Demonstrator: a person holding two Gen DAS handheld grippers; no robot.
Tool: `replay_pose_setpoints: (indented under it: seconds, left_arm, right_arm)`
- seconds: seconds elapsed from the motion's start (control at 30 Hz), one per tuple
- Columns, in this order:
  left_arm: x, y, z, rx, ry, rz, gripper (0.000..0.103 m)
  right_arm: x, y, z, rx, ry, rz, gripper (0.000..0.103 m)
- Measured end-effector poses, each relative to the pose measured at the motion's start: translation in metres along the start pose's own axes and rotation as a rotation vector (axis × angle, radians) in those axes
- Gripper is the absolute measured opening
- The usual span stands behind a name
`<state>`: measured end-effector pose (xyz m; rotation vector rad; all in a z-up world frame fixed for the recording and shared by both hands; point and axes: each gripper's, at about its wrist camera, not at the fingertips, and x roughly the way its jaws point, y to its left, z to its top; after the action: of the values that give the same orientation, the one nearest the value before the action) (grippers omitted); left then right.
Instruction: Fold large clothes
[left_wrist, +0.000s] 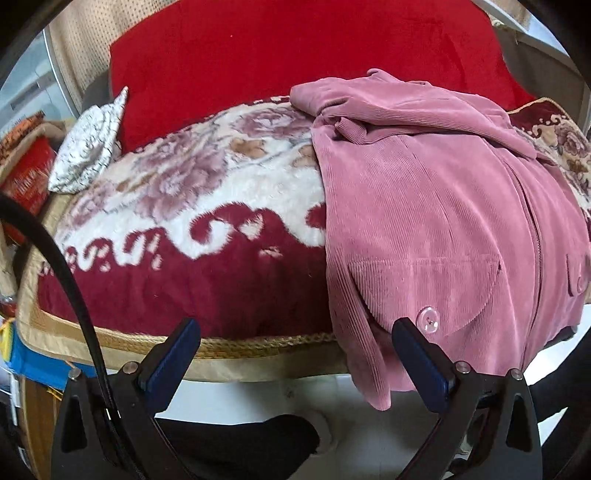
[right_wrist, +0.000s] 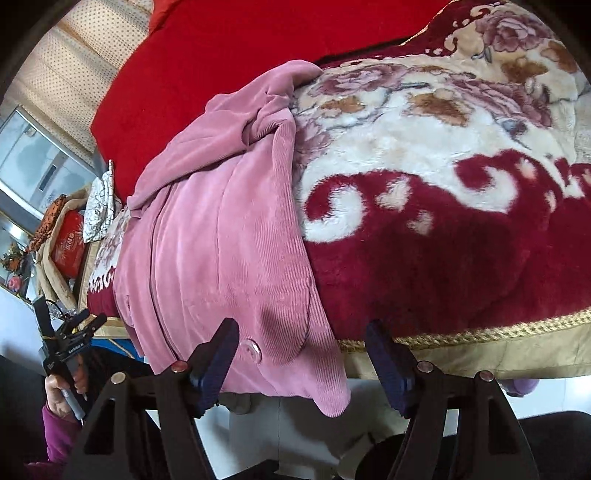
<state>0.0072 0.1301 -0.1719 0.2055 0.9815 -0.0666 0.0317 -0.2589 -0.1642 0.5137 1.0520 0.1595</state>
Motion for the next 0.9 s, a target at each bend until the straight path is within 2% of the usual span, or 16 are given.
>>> replay_pose_setpoints:
  seconds: [0.1,0.13,0.17,0.27,0.3,0.37,0.43,0.47,0.53,0.6,0.67,0.7,0.77,0.8,0.83,0.9]
  left_arm:
    - [0.008,-0.001,-0.003,-0.018,0.009,-0.058,0.102]
    - [0.01,-0.001,-0.004,-0.022,0.012,-0.07,0.094]
    - [0.012,-0.002,-0.006,-0.022,0.019,-0.095,0.082]
    - [0.017,-0.005,-0.007,-0.028,0.038,-0.178,0.062]
    - [0.018,-0.005,-0.007,-0.033,0.04,-0.195,0.06]
    - [0.019,-0.003,-0.007,-0.049,0.036,-0.222,0.059]
    - [0.02,0.0,-0.006,-0.07,0.037,-0.228,0.06]
    - [0.021,0.003,-0.005,-0.088,0.04,-0.227,0.066]
    - [0.024,0.005,-0.005,-0.109,0.053,-0.234,0.077]
    - [0.029,0.002,-0.005,-0.106,0.066,-0.249,0.077]
    - [0.033,-0.005,-0.005,-0.091,0.083,-0.277,0.076]
    - [0.034,-0.008,-0.005,-0.084,0.082,-0.296,0.072]
    - [0.036,-0.018,-0.005,-0.054,0.088,-0.321,0.037]
    - [0.037,-0.02,-0.006,-0.047,0.088,-0.306,0.033]
    - [0.037,-0.021,-0.006,-0.045,0.084,-0.299,0.027]
    - [0.034,-0.019,-0.006,-0.06,0.069,-0.319,0.022]
  right_arm:
    - [0.011,0.004,0.0,-0.01,0.004,-0.01,0.074]
    - [0.013,0.008,-0.001,-0.016,0.006,-0.013,0.075]
    - [0.016,0.013,-0.003,-0.029,0.008,-0.021,0.075]
    - [0.02,0.024,-0.006,-0.071,-0.002,-0.03,0.075]
    - [0.021,0.027,-0.007,-0.081,-0.001,-0.014,0.075]
    - [0.018,0.036,-0.01,-0.122,0.001,0.036,0.075]
    - [0.013,0.046,-0.012,-0.163,-0.028,0.051,0.075]
    - [0.011,0.048,-0.012,-0.169,-0.04,0.06,0.075]
    - [0.01,0.046,-0.01,-0.156,-0.05,0.041,0.075]
    - [0.013,0.039,-0.007,-0.12,-0.056,-0.001,0.075]
    - [0.016,0.031,-0.004,-0.082,-0.04,0.02,0.075]
    - [0.017,0.031,-0.004,-0.08,-0.037,0.025,0.075]
    - [0.019,0.037,-0.006,-0.116,-0.03,0.035,0.074]
    - [0.02,0.041,-0.006,-0.129,-0.027,0.051,0.072]
    - [0.022,0.048,-0.006,-0.149,-0.024,0.074,0.068]
    - [0.02,0.06,-0.009,-0.202,-0.037,0.06,0.056]
